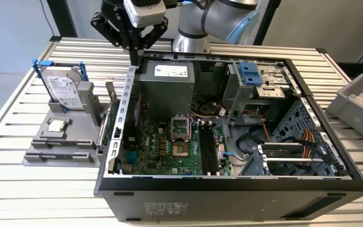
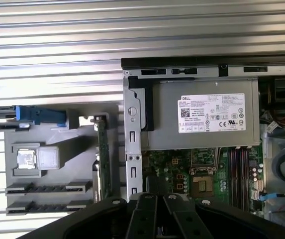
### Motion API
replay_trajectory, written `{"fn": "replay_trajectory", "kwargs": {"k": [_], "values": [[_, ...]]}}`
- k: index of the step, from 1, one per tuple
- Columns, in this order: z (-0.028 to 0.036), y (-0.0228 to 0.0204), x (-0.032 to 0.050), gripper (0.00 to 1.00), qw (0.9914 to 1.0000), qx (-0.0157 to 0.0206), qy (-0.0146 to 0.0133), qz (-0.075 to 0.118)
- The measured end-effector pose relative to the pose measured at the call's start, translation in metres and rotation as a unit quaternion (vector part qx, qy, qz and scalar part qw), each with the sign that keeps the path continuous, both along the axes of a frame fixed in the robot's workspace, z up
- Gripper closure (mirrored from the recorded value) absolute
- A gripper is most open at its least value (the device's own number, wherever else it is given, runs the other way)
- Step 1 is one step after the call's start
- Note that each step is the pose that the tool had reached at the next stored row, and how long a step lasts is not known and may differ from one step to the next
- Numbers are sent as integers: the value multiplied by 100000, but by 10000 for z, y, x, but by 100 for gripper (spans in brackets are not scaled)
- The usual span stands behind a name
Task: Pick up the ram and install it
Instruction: 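Reach for the ram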
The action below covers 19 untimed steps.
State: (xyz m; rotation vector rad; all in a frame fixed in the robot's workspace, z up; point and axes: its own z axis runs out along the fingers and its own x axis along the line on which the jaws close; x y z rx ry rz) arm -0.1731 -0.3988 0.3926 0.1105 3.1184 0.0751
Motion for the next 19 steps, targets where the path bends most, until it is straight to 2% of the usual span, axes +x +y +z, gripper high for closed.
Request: {"fn": "replay_trajectory", "kwargs": {"k": [19], "values": [[0,0,-193,100,100000,-3,4,4]]}}
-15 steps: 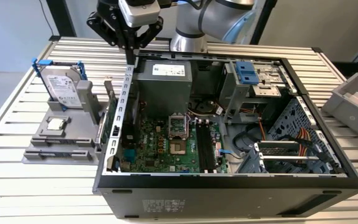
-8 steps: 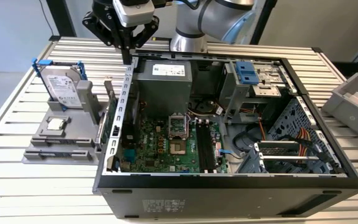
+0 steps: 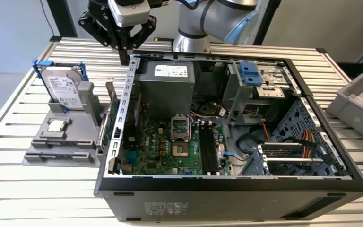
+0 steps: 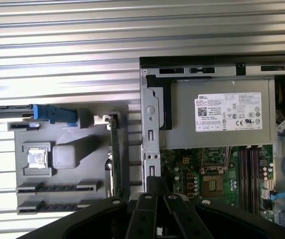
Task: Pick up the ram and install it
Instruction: 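Reach for the ram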
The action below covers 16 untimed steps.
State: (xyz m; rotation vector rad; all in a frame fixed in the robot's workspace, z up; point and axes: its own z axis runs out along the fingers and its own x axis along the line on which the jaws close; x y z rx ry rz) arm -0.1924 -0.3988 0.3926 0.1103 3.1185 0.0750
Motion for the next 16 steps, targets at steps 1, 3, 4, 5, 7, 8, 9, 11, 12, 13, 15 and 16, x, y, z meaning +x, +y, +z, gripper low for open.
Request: {"fn": "replay_trajectory", "kwargs": {"k": [1,3,4,5,7,8,9,11,12,13,15,16], "values": [[0,0,-10,100,100000,-2,0,-3],[0,0,-30,100,100000,-1,2,-3],[0,0,-40,100,100000,2,-3,-3],[0,0,-50,100,100000,-3,2,-5],[0,0,-70,100,100000,1,0,-4],[0,0,-81,100,100000,2,-2,-3],[0,0,-91,100,100000,3,-4,-5],[0,0,-114,100,100000,-2,2,-6],[0,0,-128,100,100000,0,0,-5],[0,0,-142,100,100000,2,-3,-6],[0,0,-172,100,100000,0,-1,-3],[0,0,-188,100,100000,-2,1,-3]]}}
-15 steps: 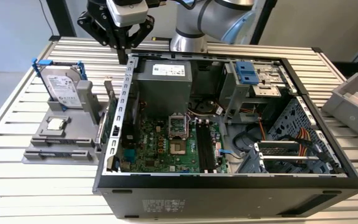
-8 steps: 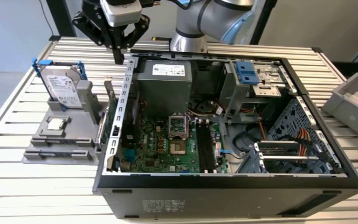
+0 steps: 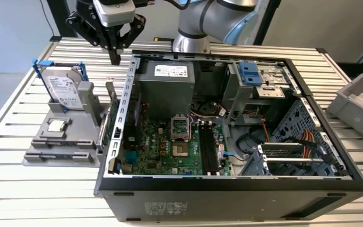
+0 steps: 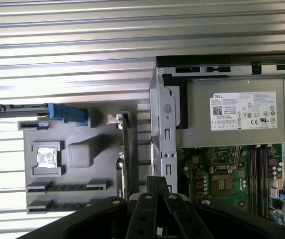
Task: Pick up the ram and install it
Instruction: 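Reach for the ram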
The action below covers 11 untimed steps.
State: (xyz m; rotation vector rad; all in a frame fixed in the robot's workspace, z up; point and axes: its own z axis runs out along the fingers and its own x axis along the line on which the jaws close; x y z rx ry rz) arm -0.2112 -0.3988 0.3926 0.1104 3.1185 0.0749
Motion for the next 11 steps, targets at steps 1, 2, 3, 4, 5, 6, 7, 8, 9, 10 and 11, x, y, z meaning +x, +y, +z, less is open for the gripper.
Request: {"fn": "replay_trajectory", "kwargs": {"k": [1,2,3,4,5,6,7,8,9,10,11], "values": [[0,0,-18,100,100000,2,0,2],[0,0,-36,100,100000,2,1,3],[0,0,-55,100,100000,2,17,-1],[0,0,-74,100,100000,2,37,3],[0,0,-91,100,100000,1,61,8],[0,0,-110,100,100000,3,83,14],[0,0,-129,100,100000,2,119,22],[0,0,-147,100,100000,2,152,31],[0,0,-164,100,100000,0,179,43],[0,0,-181,100,100000,1,202,51],[0,0,-197,100,100000,3,204,61]]}}
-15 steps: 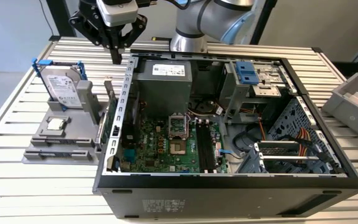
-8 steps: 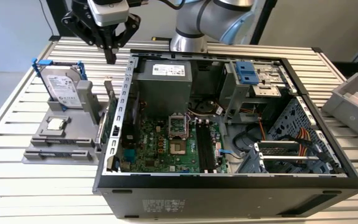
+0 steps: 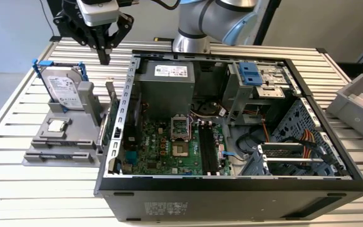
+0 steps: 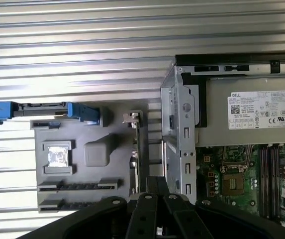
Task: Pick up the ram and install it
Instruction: 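Reach for the ram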
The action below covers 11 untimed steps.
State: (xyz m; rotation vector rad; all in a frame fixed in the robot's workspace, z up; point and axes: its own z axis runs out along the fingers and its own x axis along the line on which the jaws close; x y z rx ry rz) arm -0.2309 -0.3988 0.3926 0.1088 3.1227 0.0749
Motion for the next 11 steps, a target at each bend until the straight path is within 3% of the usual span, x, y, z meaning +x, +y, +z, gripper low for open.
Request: {"fn": "replay_trajectory", "kwargs": {"k": [11], "values": [[0,0,-152,100,100000,0,16,92]]}}
